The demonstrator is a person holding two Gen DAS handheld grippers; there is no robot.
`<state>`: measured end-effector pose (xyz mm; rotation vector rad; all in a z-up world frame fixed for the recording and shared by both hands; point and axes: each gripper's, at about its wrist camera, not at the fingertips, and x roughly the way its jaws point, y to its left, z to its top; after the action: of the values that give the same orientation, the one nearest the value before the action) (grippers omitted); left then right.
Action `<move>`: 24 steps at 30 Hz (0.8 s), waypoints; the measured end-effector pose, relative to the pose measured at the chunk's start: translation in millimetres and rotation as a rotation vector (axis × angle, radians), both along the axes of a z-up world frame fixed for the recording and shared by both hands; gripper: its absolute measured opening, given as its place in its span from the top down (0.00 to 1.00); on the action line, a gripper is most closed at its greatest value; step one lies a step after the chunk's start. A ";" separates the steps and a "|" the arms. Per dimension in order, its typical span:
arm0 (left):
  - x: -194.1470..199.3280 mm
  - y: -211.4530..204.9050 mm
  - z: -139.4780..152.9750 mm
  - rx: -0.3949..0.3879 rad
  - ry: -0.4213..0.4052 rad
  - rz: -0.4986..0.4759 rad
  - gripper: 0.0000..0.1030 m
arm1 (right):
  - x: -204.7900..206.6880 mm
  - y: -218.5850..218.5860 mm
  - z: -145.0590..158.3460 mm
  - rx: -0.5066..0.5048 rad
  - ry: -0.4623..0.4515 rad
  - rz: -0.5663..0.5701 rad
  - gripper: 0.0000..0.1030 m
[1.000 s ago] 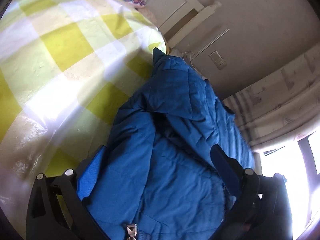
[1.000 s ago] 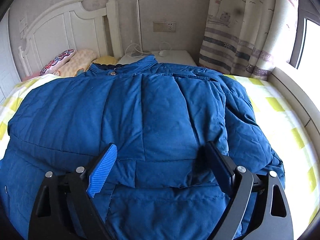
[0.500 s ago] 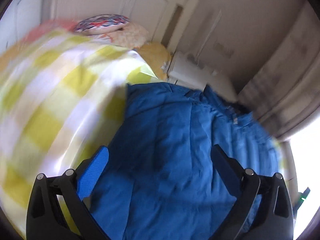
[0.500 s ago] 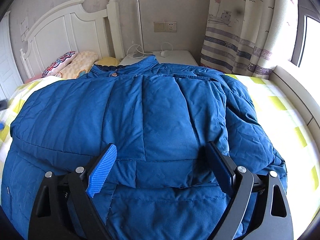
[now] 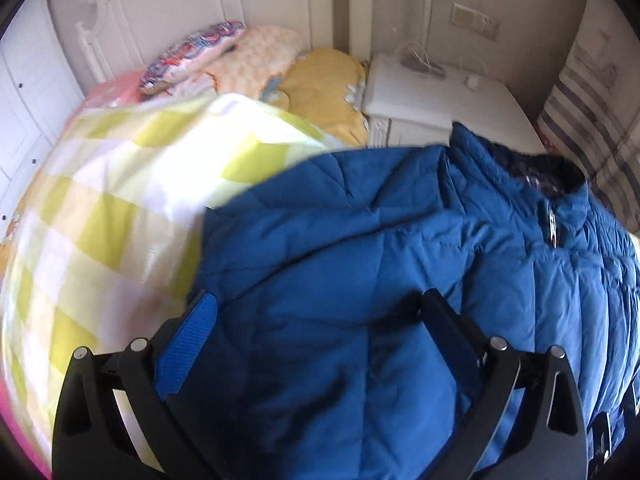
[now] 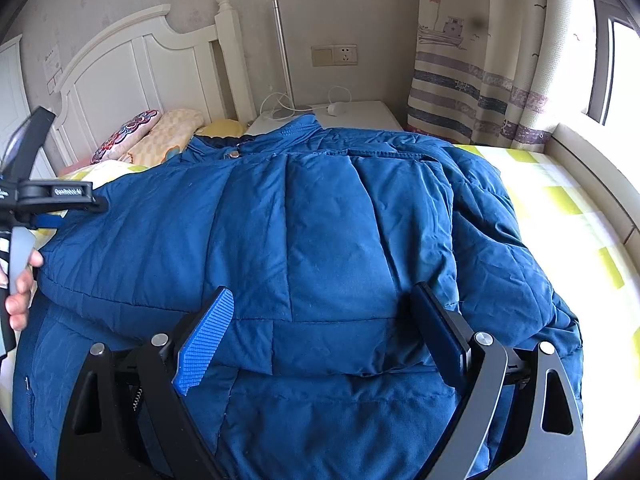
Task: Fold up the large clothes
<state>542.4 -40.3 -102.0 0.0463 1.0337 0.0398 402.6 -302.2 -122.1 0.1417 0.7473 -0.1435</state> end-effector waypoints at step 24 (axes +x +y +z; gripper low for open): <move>-148.9 -23.1 2.8 0.091 -0.163 -0.195 0.02 | -18.9 8.7 10.8 -0.011 0.023 0.002 0.16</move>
<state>393.5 -63.4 -99.2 0.2228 0.8598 -0.0858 383.7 -293.5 -111.2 0.1287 0.7694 -0.1479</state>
